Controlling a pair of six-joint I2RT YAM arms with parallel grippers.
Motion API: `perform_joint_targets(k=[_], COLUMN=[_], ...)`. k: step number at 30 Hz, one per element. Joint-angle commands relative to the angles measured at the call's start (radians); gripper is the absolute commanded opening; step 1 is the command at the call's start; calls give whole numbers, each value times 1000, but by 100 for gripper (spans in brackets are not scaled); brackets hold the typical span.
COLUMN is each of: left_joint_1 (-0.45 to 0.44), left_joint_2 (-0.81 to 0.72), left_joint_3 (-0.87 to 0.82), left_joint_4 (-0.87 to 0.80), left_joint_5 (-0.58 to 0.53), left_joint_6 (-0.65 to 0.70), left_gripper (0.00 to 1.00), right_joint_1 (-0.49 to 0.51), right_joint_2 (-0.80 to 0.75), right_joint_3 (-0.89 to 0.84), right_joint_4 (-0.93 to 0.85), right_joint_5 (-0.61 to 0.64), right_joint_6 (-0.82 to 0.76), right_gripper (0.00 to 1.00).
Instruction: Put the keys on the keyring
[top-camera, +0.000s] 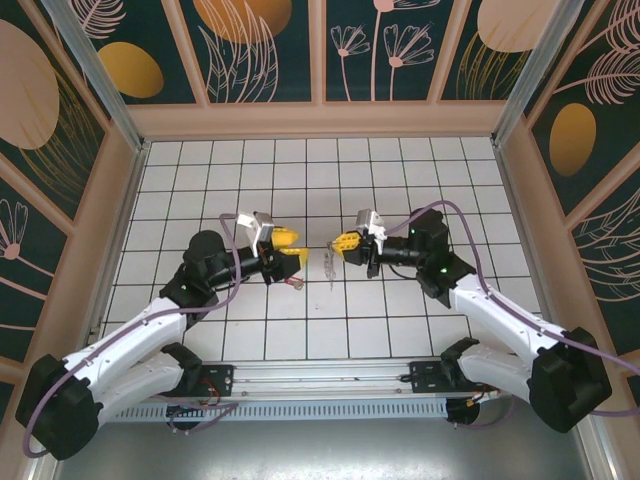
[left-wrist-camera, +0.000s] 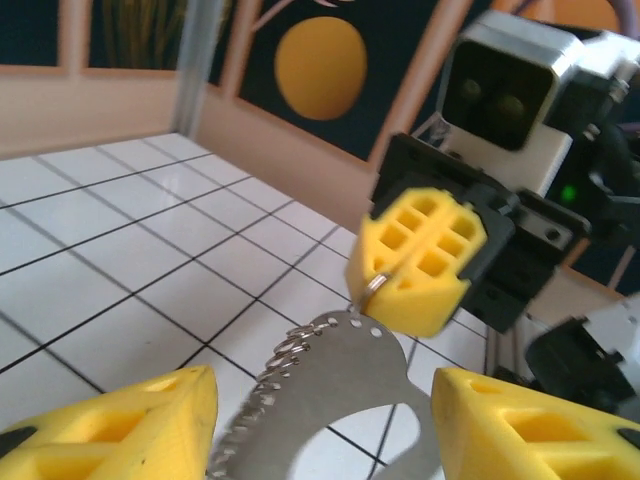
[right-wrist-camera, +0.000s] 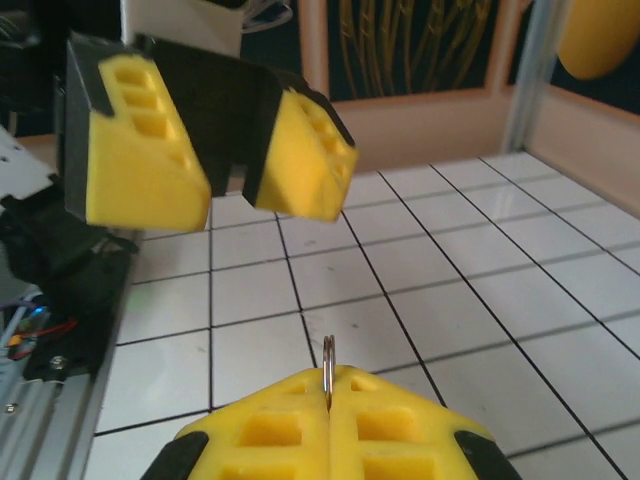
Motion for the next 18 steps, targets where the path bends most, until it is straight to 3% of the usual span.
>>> perform_joint_targets(k=[1, 7, 15, 18], left_joint_1=[-22, -51, -99, -109], left_joint_2=[-45, -95, -96, -78], left_joint_3=[2, 58, 180, 220], left_joint_4=[49, -53, -263, -333], left_joint_5=[56, 95, 74, 67], left_joint_6=[82, 158, 315, 368], left_gripper=[58, 50, 46, 40], right_joint_1=[15, 45, 88, 103], right_joint_2=[-46, -63, -83, -83], right_joint_3=[38, 73, 114, 120], right_joint_4=[60, 14, -105, -124], right_joint_5=[-104, -156, -149, -135], right_joint_6=[-23, -48, -120, -132], right_gripper=[0, 0, 0, 0])
